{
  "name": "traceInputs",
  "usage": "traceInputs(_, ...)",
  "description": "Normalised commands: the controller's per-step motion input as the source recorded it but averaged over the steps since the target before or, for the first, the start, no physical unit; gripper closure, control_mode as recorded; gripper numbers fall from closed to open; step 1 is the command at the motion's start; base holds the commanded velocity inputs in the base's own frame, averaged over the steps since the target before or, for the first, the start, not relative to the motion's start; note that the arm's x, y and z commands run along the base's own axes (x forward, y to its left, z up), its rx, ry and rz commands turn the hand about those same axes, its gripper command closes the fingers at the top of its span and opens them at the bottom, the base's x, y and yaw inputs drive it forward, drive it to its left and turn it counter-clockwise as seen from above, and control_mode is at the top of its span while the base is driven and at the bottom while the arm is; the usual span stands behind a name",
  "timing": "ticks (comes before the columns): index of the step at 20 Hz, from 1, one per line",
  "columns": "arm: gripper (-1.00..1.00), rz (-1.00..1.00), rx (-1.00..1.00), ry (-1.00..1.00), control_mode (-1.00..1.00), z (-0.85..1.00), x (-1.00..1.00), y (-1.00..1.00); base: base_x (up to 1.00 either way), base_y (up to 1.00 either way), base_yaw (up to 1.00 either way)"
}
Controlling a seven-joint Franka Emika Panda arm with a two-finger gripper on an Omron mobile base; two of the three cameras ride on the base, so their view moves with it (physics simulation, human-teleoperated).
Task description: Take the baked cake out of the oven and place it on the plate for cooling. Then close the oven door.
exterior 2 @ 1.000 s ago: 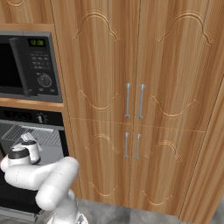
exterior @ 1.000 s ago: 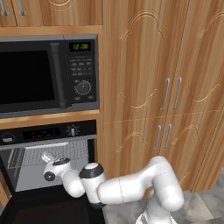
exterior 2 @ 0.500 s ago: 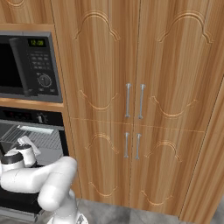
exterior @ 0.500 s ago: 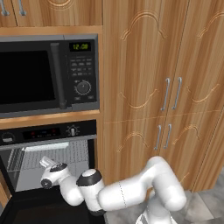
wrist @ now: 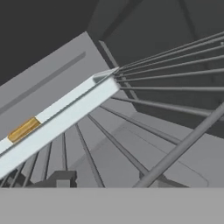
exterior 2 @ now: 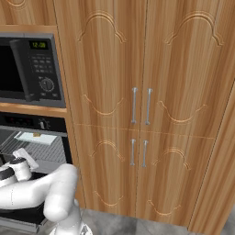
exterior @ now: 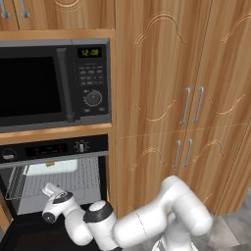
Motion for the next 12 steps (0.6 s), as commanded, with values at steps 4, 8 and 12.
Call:
traceInputs(4,1.00,0.00,-0.22,0.11,-1.00,-0.30,-0.77,0.35,0.00,0.00,0.00)
traceInputs(8,1.00,0.00,-0.22,0.18,-1.00,-0.28,-0.74,0.34,0.00,0.00,0.00)
traceInputs(12,1.00,0.00,-0.21,0.19,-1.00,-0.26,-0.74,0.32,0.00,0.00,0.00)
